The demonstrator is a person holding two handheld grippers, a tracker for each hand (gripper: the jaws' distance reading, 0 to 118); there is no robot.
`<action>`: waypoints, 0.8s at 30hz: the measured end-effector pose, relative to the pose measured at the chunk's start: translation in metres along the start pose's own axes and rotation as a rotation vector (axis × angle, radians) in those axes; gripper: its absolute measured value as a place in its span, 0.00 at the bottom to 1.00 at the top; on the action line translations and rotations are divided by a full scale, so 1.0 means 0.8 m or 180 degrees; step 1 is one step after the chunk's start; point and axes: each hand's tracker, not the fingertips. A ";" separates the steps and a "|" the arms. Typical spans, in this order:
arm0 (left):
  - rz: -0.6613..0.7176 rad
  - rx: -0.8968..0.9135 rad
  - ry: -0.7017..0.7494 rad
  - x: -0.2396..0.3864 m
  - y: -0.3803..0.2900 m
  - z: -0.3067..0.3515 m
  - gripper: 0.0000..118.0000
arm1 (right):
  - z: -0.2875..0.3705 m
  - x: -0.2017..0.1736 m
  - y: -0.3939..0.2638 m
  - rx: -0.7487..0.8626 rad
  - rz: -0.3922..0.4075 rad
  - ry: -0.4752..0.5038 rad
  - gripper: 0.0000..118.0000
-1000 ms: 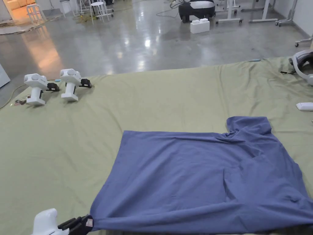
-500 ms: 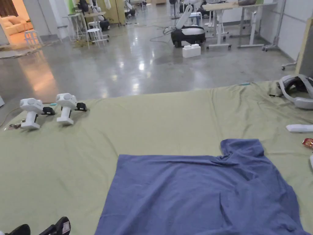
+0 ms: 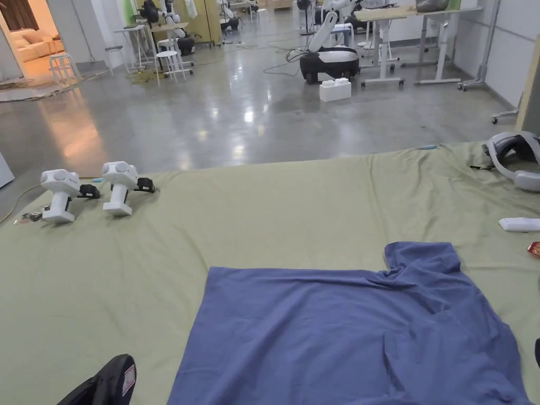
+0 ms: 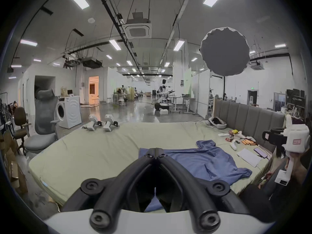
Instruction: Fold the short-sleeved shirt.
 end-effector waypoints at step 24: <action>0.0389 -0.2656 -0.0139 -0.136 -0.225 -0.188 0.29 | -0.008 0.036 -0.045 -0.0629 -0.0399 0.0028 0.03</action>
